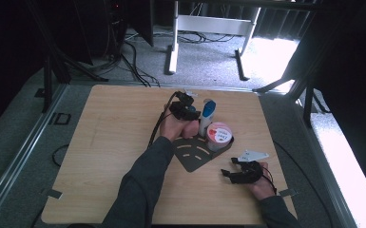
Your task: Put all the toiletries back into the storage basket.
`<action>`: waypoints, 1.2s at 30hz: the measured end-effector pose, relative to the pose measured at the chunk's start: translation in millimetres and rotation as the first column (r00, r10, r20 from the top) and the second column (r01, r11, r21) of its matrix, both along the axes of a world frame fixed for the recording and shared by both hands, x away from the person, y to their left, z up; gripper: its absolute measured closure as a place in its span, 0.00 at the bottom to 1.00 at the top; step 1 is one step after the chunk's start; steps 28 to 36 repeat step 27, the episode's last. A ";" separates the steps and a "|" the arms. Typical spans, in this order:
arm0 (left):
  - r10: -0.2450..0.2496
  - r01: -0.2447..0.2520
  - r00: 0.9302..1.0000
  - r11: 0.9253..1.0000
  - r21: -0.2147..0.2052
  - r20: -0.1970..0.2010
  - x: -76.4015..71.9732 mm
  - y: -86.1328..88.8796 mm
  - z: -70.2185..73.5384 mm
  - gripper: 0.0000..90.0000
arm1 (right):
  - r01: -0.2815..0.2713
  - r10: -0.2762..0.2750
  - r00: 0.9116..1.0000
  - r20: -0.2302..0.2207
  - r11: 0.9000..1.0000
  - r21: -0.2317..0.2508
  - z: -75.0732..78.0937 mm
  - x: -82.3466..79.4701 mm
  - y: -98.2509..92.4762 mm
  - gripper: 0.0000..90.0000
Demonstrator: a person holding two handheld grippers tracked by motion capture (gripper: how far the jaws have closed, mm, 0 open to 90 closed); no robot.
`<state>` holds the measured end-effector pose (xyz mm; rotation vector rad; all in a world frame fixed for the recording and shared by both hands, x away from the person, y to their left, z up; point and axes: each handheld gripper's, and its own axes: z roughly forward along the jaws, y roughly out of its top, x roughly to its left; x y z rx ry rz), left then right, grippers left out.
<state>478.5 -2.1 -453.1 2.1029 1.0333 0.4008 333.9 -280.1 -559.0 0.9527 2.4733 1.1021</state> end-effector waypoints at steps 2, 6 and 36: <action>-0.004 0.004 1.000 1.000 -0.003 -0.004 -0.5 -0.8 0.3 0.51 | 0.000 0.000 1.000 0.000 1.000 -0.001 0.0 -0.1 0.1 0.32; -0.007 0.007 1.000 1.000 0.008 -0.010 -1.3 -0.9 0.5 0.49 | 0.000 0.000 1.000 0.000 1.000 -0.001 0.0 -0.1 0.0 0.32; -0.005 0.005 1.000 0.998 0.057 -0.004 -36.2 30.9 6.8 0.39 | 0.000 0.000 1.000 -0.002 1.000 0.004 0.0 0.1 -0.5 0.32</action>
